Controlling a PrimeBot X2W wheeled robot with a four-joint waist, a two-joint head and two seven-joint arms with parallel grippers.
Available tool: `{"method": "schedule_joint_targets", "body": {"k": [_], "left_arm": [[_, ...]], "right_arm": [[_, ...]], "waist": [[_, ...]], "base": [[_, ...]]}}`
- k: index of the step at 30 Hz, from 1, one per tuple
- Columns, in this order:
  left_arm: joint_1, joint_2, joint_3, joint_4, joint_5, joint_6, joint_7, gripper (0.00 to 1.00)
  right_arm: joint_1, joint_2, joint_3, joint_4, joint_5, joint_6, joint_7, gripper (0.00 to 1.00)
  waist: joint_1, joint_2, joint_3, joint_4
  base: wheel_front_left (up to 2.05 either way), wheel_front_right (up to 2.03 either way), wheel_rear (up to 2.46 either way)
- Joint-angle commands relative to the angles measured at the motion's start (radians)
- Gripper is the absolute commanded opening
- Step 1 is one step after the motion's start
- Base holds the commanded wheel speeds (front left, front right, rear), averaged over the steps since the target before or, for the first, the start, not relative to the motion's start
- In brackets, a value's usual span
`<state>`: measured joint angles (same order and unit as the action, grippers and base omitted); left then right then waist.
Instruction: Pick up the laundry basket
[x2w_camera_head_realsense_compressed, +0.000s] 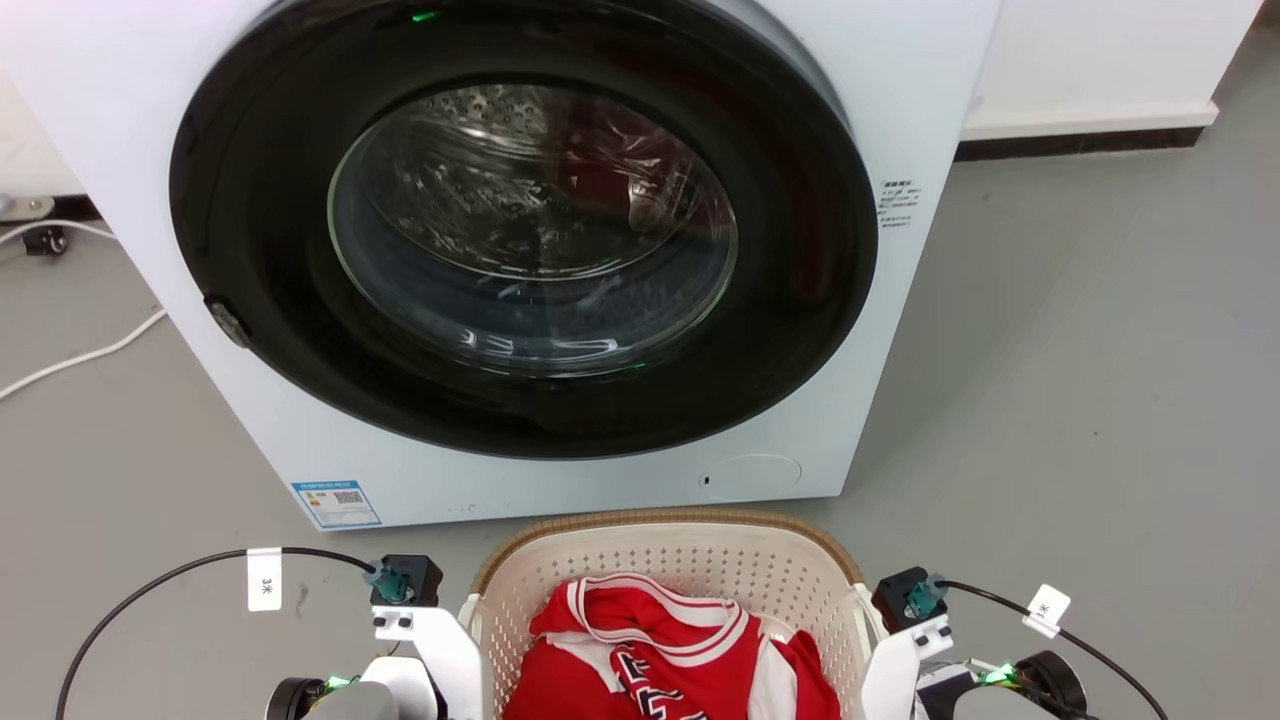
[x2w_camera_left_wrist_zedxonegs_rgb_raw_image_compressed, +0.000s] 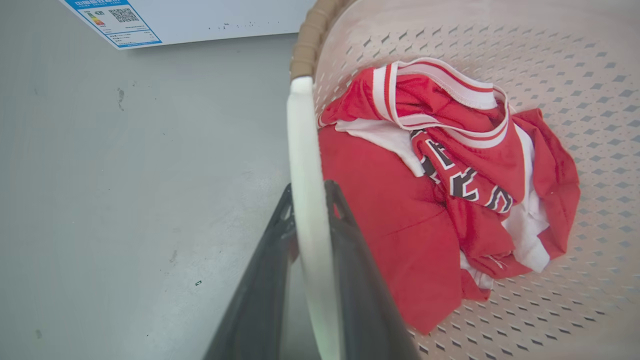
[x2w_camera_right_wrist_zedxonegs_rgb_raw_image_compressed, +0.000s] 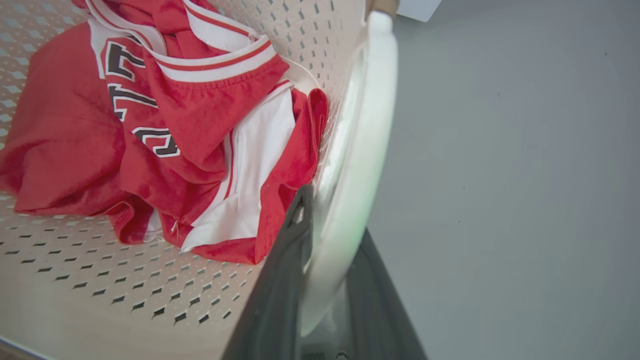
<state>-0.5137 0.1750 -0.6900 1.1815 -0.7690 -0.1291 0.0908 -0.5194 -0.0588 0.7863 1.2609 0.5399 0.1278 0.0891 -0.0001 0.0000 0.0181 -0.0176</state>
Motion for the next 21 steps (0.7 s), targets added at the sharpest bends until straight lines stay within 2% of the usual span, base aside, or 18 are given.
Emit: {"method": "schedule_joint_targets", "body": {"k": [1, 21], "left_arm": [[-0.004, 0.005, -0.01, -0.01, -0.009, -0.002, 0.003, 0.0], [0.006, 0.023, -0.114, -0.02, -0.117, -0.002, 0.043, 0.0]], "right_arm": [[0.013, 0.0, 0.015, -0.005, 0.009, 0.005, 0.007, 0.0], [0.021, -0.021, 0.12, -0.01, 0.124, 0.005, 0.037, 0.0]], "waist": [[0.0001, 0.0, -0.013, -0.003], [0.0001, 0.0, -0.062, -0.001]], "base": [[0.0, 0.0, 0.0], [0.0, 0.0, 0.0]]}}
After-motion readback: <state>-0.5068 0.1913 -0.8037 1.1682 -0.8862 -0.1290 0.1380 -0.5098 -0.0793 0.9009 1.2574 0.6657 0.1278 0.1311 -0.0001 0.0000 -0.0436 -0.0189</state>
